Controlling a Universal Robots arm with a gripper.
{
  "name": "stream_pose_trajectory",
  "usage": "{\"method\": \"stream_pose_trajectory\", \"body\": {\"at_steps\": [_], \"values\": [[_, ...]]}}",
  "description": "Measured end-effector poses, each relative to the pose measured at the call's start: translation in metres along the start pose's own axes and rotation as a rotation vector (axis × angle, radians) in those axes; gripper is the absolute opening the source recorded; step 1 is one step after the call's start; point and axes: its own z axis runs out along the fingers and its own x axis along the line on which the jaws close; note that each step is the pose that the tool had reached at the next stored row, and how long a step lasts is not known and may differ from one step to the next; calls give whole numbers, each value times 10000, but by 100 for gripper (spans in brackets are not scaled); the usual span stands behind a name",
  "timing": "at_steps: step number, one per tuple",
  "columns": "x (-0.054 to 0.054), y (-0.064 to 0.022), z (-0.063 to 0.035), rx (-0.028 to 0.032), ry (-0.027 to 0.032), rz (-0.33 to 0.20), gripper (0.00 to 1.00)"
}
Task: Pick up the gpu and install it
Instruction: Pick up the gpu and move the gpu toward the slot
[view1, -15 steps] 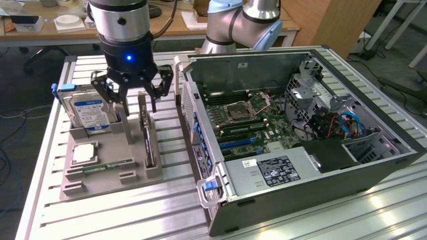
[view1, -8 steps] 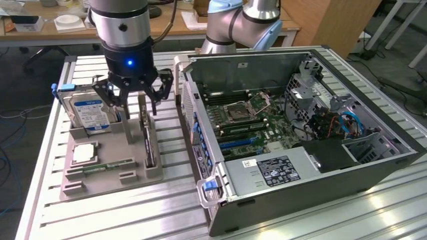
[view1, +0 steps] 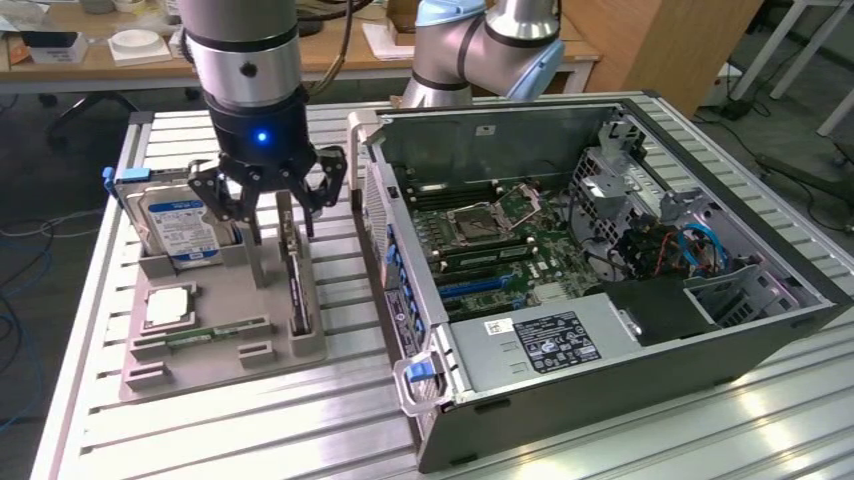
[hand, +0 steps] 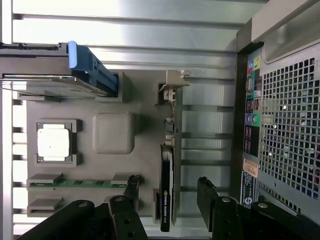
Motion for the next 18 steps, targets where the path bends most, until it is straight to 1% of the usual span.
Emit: {"method": "stream_pose_trajectory", "body": {"at_steps": [18], "values": [[3, -15, 269, 1, 0, -1, 59]]}}
